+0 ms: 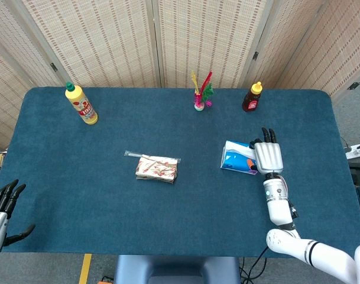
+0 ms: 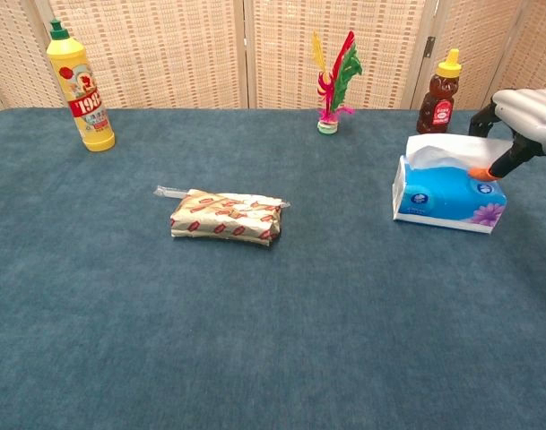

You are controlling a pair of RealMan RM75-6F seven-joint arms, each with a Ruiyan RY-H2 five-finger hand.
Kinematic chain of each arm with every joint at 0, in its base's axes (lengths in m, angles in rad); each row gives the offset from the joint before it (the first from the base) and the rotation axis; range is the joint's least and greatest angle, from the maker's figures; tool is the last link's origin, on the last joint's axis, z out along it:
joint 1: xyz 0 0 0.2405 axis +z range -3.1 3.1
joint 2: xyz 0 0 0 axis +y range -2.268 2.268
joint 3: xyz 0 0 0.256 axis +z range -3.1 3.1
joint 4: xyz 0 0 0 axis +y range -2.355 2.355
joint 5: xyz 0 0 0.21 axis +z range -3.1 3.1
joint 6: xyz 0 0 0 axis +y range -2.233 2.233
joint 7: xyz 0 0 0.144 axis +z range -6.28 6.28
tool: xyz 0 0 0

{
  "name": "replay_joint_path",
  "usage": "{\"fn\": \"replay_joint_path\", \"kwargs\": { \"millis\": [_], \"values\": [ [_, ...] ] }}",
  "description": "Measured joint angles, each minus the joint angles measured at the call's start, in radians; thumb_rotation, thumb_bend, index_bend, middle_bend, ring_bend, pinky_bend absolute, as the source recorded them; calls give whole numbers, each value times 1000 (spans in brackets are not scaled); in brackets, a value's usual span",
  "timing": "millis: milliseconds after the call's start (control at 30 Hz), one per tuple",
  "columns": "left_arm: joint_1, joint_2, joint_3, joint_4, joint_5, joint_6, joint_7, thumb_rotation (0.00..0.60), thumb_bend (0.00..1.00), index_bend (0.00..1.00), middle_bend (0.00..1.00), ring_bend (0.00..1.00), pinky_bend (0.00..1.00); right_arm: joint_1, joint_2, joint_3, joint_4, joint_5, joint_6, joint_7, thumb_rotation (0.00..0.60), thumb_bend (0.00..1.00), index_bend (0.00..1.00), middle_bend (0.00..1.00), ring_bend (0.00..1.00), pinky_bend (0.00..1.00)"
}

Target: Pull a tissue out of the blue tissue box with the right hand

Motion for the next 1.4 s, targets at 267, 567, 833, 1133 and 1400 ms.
{"fn": "replay_joint_path", "kwargs": {
  "millis": [267, 567, 833, 1133, 1400],
  "values": [
    [0, 3, 3, -1, 3, -1, -11, 600, 248, 0, 0, 0, 137, -7, 18, -6, -34, -33, 27, 29, 600, 407, 642, 476, 81, 0],
    [2, 3, 3, -2, 8, 8, -11, 600, 248, 0, 0, 0, 137, -45, 152, -3, -312, -157, 138, 50, 600, 590, 657, 484, 88, 0],
    [4, 0, 4, -3, 12, 13, -2, 600, 247, 0, 0, 0, 137, -123, 310, -51, -611, -411, 278, 73, 600, 579, 657, 479, 87, 0],
    [4, -1, 7, -3, 20, 14, 7, 600, 247, 0, 0, 0, 137, -282, 389, -245, -638, -702, 423, 189, 600, 566, 657, 474, 87, 0],
    [2, -6, 10, -5, 23, 9, 23, 600, 248, 0, 0, 0, 137, -374, 364, -330, -425, -712, 444, 294, 600, 557, 657, 456, 87, 0]
  ]
}}
